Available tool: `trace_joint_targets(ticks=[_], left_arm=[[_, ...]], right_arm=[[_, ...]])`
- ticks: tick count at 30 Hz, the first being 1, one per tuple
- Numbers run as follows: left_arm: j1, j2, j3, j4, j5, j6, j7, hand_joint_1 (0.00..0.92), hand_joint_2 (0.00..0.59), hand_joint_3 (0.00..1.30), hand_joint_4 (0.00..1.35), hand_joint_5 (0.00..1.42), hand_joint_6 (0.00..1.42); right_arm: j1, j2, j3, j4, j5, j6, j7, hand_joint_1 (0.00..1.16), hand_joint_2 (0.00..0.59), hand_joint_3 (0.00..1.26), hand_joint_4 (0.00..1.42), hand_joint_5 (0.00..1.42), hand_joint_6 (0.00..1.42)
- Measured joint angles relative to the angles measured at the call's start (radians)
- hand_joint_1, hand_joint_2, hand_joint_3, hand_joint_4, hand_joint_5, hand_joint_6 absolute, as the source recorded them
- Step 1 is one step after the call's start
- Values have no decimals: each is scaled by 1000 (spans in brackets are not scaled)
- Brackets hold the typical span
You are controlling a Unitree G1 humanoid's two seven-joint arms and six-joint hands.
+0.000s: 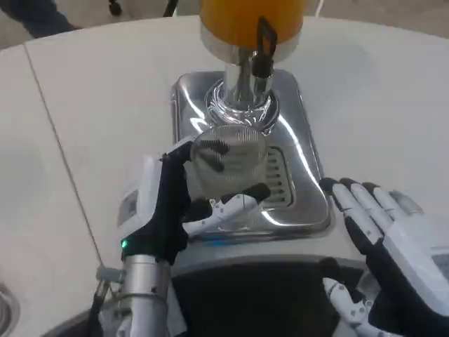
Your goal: Grasp the cup under the faucet to collect the drink, then remove the cup.
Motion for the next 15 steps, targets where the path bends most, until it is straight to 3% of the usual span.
trace_joint_targets(ticks=[15], left_arm=[[-242, -22, -60, 351, -1, -38, 166, 669, 76, 1056, 1115, 1394, 1424]], right_arm=[[15, 34, 21, -50, -37, 2, 60, 234, 586, 0, 0, 0, 16]])
